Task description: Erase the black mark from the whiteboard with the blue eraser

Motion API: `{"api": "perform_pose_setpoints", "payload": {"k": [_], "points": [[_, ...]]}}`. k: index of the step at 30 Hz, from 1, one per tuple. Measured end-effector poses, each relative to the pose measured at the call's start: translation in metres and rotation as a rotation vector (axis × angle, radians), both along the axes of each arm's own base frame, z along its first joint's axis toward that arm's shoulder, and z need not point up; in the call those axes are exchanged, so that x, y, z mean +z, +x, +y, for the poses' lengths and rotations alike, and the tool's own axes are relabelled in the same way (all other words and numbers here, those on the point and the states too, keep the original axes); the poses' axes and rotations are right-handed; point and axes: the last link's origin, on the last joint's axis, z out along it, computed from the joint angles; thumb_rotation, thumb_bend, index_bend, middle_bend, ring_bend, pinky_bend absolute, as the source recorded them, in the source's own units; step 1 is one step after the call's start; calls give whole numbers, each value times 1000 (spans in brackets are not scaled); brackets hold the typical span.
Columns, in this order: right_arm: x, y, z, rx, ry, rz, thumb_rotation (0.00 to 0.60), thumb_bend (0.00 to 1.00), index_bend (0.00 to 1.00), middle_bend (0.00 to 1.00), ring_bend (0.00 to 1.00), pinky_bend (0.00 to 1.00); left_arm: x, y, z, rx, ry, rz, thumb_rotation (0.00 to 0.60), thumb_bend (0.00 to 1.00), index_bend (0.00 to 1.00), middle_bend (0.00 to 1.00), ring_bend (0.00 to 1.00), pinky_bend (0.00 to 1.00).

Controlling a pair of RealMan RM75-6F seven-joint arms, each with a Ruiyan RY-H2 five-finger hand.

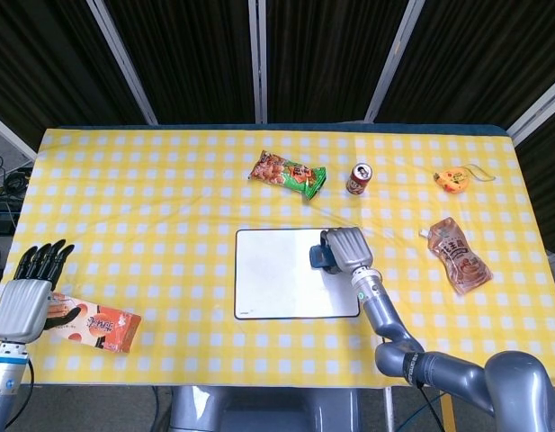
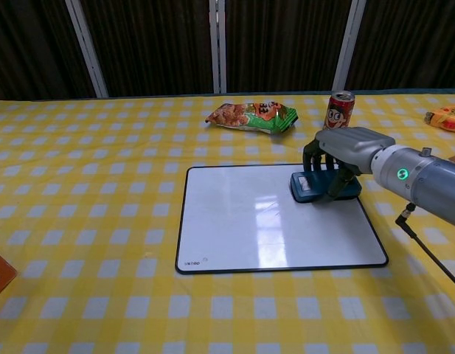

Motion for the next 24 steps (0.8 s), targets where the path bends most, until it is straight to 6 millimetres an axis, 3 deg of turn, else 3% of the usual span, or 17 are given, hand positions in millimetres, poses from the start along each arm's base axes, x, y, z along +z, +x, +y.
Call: {"api": "perform_pose_setpoints", "payload": {"k": [12,24], "points": [[-3,4,16,19,48,-10,600,181,822,688,706,757,0,4,-1,-17,-3,-1,600,32,0,0,0,0],[-30,44,62,145,217,-63,600,181,822,688,706,757,2,5,-2,-22,4,-8,600,32,0,0,0,0]]}}
